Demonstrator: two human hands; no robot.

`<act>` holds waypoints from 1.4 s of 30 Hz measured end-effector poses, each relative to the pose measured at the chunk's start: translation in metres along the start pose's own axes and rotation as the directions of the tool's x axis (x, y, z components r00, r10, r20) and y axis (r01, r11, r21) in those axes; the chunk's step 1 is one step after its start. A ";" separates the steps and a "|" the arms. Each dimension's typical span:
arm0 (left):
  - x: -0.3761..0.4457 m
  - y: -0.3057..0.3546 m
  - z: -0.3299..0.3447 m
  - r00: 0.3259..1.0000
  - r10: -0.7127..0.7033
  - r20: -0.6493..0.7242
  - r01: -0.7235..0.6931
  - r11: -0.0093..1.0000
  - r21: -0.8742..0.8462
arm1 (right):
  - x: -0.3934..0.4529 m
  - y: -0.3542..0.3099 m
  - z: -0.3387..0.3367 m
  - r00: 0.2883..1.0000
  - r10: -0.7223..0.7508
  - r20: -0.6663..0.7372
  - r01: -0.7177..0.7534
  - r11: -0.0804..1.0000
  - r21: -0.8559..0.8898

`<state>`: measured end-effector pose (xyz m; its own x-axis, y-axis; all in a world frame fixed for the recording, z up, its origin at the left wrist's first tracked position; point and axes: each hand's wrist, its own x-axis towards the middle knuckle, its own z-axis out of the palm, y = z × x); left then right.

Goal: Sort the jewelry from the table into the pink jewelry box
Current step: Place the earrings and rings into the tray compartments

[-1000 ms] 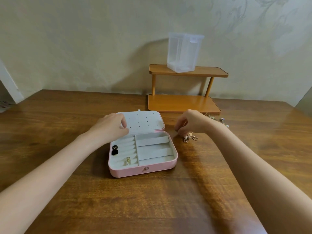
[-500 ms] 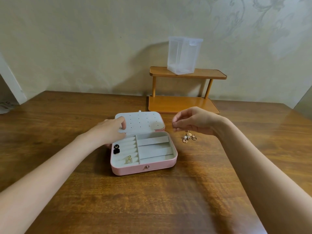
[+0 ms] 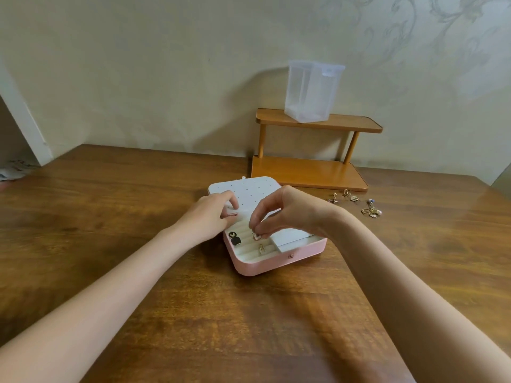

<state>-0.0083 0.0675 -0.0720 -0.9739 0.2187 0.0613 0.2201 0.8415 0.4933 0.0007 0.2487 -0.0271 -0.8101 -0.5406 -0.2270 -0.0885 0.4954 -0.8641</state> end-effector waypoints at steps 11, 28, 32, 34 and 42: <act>-0.008 -0.002 0.014 0.982 0.103 -0.161 -0.119 0.989 -0.092 | 0.012 -0.001 0.037 0.993 0.100 -0.065 -0.112 0.972 -0.207; 0.003 0.005 0.014 0.982 0.094 -0.161 -0.108 0.991 -0.084 | 0.010 0.004 0.045 0.977 0.057 -0.205 -0.133 0.916 -0.379; 0.000 0.011 0.002 0.970 0.096 -0.222 -0.121 0.988 -0.099 | 0.004 -0.002 0.034 0.981 0.066 -0.182 -0.121 0.943 -0.311; -0.002 0.015 -0.004 0.972 0.103 -0.213 -0.125 0.988 -0.095 | 0.000 -0.004 0.027 0.981 0.062 -0.184 -0.116 0.948 -0.295; -0.018 0.022 -0.023 0.951 0.167 0.261 -0.159 0.986 -0.052 | -0.010 0.009 -0.018 0.895 0.058 -0.443 -0.182 0.953 -0.244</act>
<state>0.0133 0.0708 -0.0423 -0.8743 0.4777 -0.0859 0.3691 0.7694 0.5213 -0.0027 0.2708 -0.0249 -0.9866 -0.1539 -0.0542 -0.0779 0.7362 -0.6723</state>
